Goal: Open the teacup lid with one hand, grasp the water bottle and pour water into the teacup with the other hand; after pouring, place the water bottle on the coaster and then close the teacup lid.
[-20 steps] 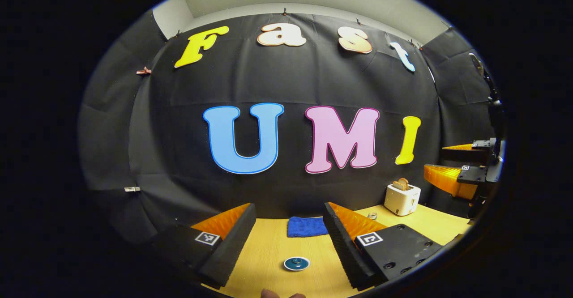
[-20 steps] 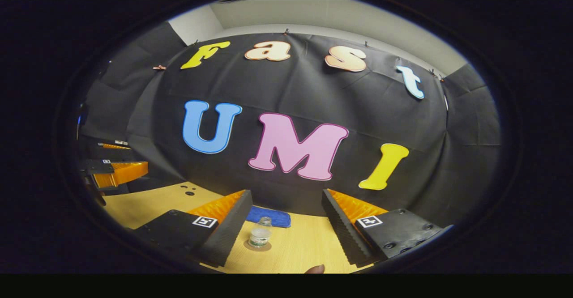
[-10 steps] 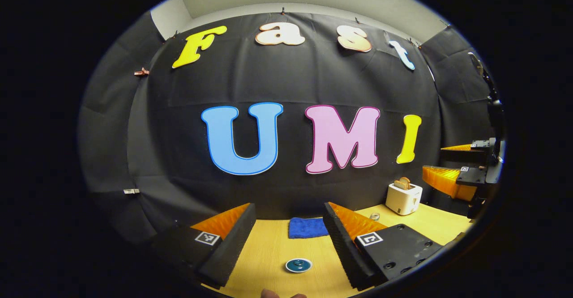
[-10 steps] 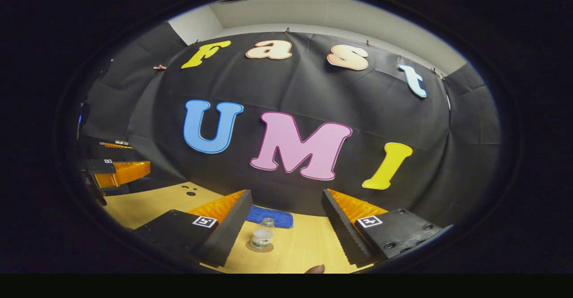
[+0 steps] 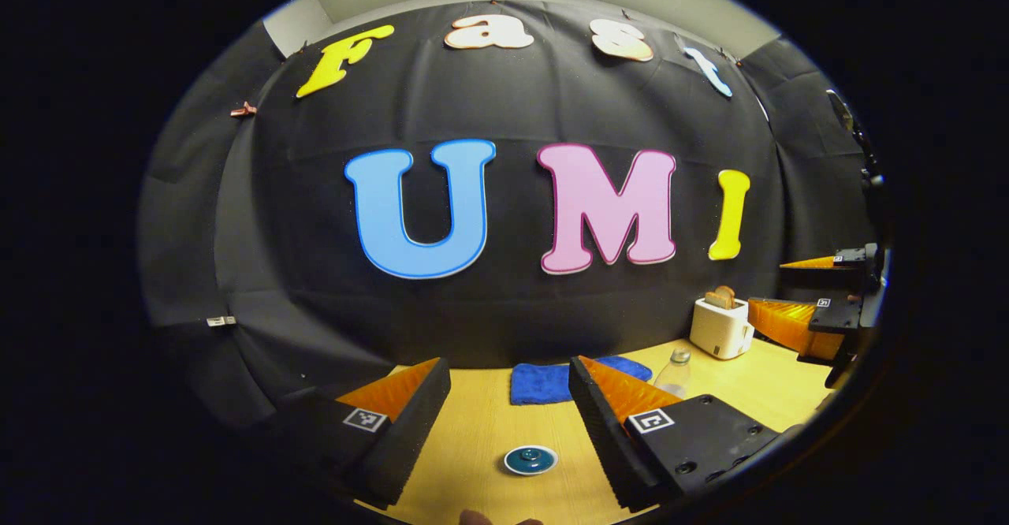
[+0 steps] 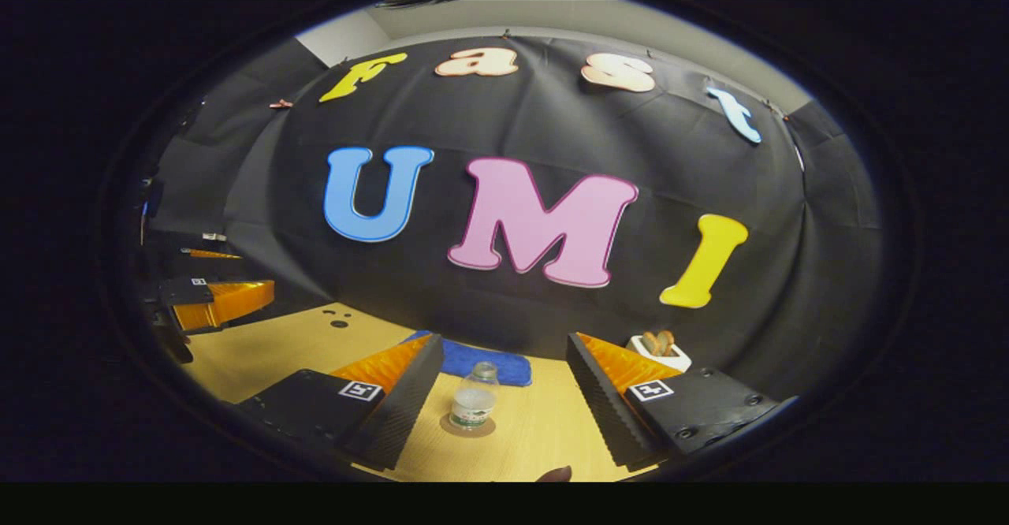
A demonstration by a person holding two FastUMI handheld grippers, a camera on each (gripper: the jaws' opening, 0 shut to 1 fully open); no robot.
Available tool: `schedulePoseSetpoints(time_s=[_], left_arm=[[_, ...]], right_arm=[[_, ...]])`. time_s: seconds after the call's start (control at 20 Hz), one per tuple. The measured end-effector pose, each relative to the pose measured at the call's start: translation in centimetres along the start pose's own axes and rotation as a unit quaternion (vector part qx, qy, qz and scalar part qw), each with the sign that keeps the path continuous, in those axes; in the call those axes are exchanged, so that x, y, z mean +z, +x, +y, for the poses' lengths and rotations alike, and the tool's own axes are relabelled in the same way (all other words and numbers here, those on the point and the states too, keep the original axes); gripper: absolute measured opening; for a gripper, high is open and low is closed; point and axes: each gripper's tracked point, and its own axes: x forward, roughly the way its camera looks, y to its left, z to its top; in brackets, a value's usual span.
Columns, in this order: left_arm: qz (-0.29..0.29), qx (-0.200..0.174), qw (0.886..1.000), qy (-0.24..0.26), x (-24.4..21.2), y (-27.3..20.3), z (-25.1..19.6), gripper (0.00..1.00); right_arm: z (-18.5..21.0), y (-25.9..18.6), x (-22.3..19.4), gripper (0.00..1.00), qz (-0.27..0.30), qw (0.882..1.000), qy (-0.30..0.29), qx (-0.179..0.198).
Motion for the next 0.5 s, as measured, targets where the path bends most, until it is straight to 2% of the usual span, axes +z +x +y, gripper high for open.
schedulePoseSetpoints(time_s=[0.3,0.5], left_arm=[[0.017,0.001,1.0,-0.017,-10.6,5.3,-1.7,0.95],[0.021,0.004,1.0,-0.009,-14.7,7.3,-2.0,0.95]], right_arm=[[0.8,4.1,-10.0,0.97,0.013,1.0,0.013,-0.007],[0.6,5.7,-13.5,0.98,0.013,1.0,0.003,-0.01]])
